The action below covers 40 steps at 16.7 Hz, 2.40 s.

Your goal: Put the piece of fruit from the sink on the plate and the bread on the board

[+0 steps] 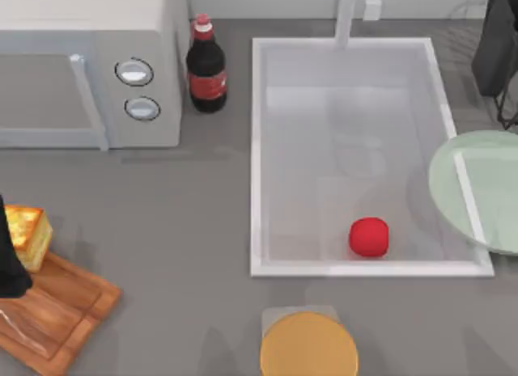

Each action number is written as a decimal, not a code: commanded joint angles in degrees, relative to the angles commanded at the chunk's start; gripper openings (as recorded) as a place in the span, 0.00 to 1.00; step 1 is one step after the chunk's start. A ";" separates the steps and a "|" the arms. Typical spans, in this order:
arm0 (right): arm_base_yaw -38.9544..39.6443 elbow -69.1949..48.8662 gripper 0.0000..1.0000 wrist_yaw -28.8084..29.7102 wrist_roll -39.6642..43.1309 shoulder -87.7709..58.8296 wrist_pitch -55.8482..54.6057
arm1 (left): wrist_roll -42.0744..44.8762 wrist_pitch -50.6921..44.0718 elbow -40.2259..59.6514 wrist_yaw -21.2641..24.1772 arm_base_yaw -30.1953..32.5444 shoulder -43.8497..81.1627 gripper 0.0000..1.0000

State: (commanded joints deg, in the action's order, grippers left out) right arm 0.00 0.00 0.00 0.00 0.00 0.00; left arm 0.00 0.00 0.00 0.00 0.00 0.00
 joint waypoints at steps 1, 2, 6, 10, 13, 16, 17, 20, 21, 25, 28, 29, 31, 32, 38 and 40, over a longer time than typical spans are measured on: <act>0.00 0.00 1.00 0.00 0.00 0.00 0.00 | 0.00 0.00 0.00 0.00 0.00 0.00 1.00; 0.00 0.00 1.00 0.00 0.00 0.00 0.00 | 0.00 0.00 0.00 0.00 0.00 0.00 1.00; 0.00 0.00 1.00 0.00 0.00 0.00 0.00 | 0.00 0.00 0.00 0.00 0.00 0.00 1.00; 0.00 0.00 1.00 0.00 0.00 0.00 0.00 | 0.00 0.00 0.00 0.00 0.00 0.00 1.00; 0.00 0.00 1.00 0.00 0.00 0.00 0.00 | 0.00 0.00 0.00 0.00 0.00 0.00 1.00; 0.00 0.00 1.00 0.00 0.00 0.00 0.00 | 0.00 0.00 0.00 0.00 0.00 0.00 1.00; 0.00 0.00 1.00 0.00 0.00 0.00 0.00 | 0.00 0.00 0.00 0.00 0.00 0.00 1.00; 0.00 0.00 1.00 0.00 0.00 0.00 0.00 | 0.00 0.00 0.00 0.00 0.00 0.00 1.00; 0.00 0.00 1.00 0.00 0.00 0.00 0.00 | 0.00 0.00 0.00 0.00 0.00 0.00 1.00; 0.17 -0.56 1.00 0.00 -0.17 -0.57 0.37 | 0.00 0.00 0.00 0.00 0.00 0.00 1.00; 1.65 -5.59 1.00 0.01 -1.71 -5.95 3.72 | 0.00 0.00 0.00 0.00 0.00 0.00 1.00; 2.43 -8.23 1.00 0.01 -2.53 -8.96 5.49 | 0.00 0.00 0.00 0.00 0.00 0.00 1.00; 4.34 -14.71 1.00 0.02 -4.50 -16.75 9.78 | 0.00 0.00 0.00 0.00 0.00 0.00 1.00; 5.43 -18.43 1.00 0.03 -5.64 -21.42 12.24 | 0.00 0.00 0.00 0.00 0.00 0.00 1.00; 13.12 -44.69 1.00 0.07 -13.63 -56.40 29.58 | 0.00 0.00 0.00 0.00 0.00 0.00 1.00; 15.82 -53.98 1.00 0.08 -16.44 -69.11 35.69 | 0.00 0.00 0.00 0.00 0.00 0.00 1.00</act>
State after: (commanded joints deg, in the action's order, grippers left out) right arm 15.82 -53.98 0.08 -16.44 -69.11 35.69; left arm 0.00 0.00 0.00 0.00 0.00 0.00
